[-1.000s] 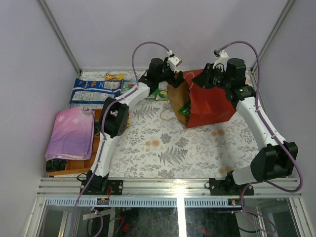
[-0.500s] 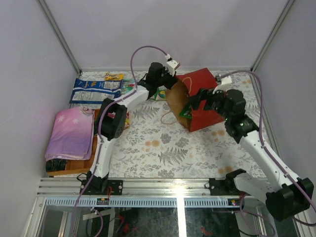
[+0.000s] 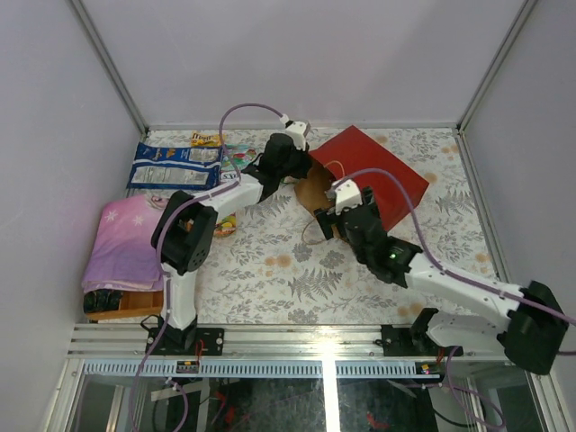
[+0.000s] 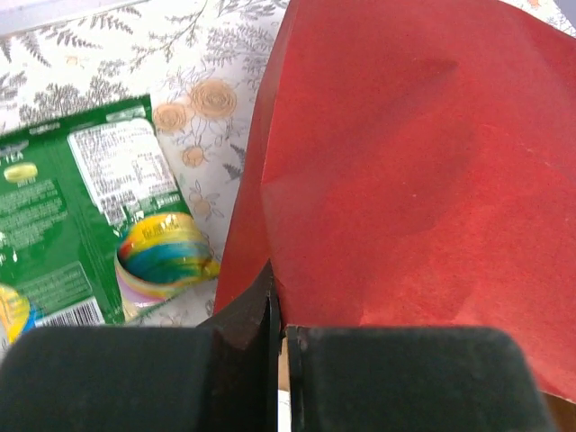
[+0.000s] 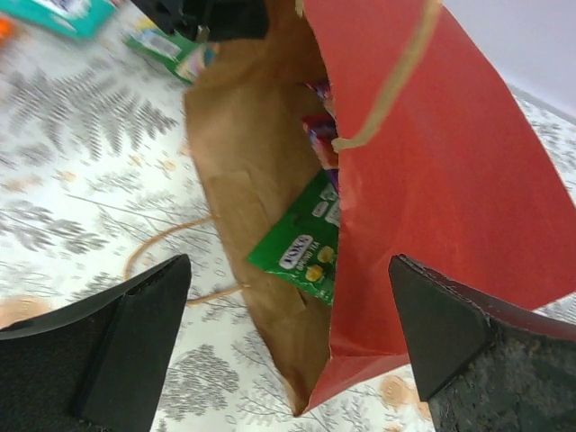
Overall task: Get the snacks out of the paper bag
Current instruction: Adjust the paper bag at the center of the board.
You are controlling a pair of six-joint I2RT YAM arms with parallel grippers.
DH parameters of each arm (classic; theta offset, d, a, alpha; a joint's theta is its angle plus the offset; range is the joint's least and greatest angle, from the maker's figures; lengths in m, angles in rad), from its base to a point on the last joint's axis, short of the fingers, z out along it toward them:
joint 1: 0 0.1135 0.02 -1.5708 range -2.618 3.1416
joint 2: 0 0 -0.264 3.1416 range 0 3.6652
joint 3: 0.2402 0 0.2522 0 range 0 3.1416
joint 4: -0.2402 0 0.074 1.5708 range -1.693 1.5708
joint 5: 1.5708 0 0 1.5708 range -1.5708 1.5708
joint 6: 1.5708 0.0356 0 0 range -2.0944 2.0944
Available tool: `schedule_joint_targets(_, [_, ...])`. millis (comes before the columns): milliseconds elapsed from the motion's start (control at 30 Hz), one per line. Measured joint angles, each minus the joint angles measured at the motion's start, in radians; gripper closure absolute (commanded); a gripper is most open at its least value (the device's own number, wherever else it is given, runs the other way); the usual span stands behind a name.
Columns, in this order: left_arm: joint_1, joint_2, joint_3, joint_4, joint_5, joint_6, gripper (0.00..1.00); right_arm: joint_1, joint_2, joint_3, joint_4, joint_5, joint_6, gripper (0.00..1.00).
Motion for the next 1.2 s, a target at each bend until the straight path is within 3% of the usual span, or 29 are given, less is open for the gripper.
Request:
schedule_joint_targets(300, [-0.036, -0.092, -0.187, 0.039, -0.122, -0.166, 1.0, 0.042, 0.224, 0.039, 0.029, 0.279, -0.169, 0.01])
schedule_joint_targets(433, [-0.047, -0.108, -0.231, 0.041, -0.156, -0.216, 1.0, -0.032, 0.271, 0.09, 0.006, 0.272, -0.196, 0.0])
schedule_joint_targets(633, [-0.068, -0.127, -0.254, 0.045, -0.187, -0.294, 1.0, -0.263, 0.325, 0.213, -0.058, 0.162, -0.179, 0.0])
schedule_joint_targets(900, [-0.11, -0.127, -0.233, 0.05, -0.199, -0.416, 1.0, -0.402, 0.483, 0.454, -0.165, -0.109, -0.27, 0.01])
schedule_joint_targets(1067, [-0.143, -0.121, -0.187, 0.046, -0.197, -0.448, 1.0, -0.541, 0.468, 0.473, -0.216, -0.371, -0.327, 0.01])
schedule_joint_targets(1200, [-0.176, -0.091, -0.122, 0.043, -0.189, -0.455, 1.0, -0.584, 0.463, 0.489, -0.282, -0.454, -0.353, 0.01])
